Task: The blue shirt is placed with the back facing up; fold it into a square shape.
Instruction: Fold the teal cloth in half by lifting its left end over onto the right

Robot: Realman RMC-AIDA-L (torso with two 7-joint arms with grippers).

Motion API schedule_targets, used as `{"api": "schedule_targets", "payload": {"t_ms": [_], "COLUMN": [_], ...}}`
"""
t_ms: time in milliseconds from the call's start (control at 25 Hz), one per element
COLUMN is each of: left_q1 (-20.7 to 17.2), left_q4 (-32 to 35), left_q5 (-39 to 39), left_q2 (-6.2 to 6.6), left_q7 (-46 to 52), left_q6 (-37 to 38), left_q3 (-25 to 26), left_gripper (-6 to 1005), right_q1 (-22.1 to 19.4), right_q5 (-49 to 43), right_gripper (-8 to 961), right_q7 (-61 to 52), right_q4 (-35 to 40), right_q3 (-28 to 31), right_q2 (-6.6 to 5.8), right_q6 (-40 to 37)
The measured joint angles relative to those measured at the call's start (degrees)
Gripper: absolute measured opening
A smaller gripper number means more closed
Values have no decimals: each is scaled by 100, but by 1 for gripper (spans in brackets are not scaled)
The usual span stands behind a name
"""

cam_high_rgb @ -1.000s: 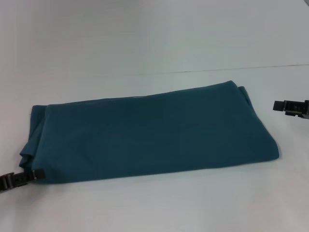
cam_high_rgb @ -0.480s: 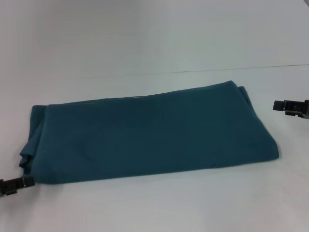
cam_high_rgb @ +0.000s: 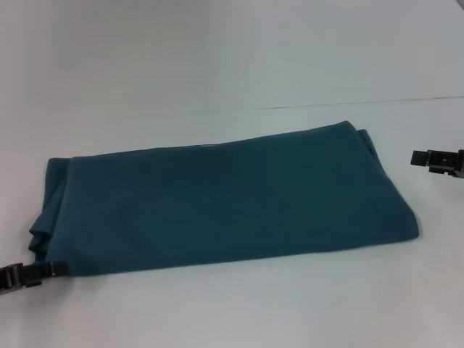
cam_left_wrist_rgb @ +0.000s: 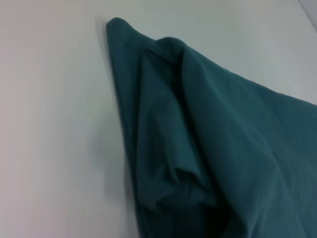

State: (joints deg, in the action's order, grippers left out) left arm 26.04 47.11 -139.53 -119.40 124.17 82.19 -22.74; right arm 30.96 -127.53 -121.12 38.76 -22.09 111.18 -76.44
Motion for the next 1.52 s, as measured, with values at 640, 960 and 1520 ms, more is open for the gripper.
{"api": "schedule_targets", "payload": {"t_ms": [640,960,1520], "left_q1": [252,379,342], "left_q4": [-277,-236,-210], "left_q5": [-11,20,26], "left_q2": [13,57,75], "left_q7": [-3,-9,-35], "left_q6": [-416,-409,-438], "left_q3": [-280,-284,-236], "left_gripper": [767,766,726], "right_q1": [-3,-6,-55], "right_q5": [1,-21,-26], "right_gripper": [640,641,635], "right_q7": [-52,-52,-52], "right_q4": [7,0,0], "right_q3": [1,7,6], "right_q2": [-29,-34,-36], "right_q6": [7,6,15]}}
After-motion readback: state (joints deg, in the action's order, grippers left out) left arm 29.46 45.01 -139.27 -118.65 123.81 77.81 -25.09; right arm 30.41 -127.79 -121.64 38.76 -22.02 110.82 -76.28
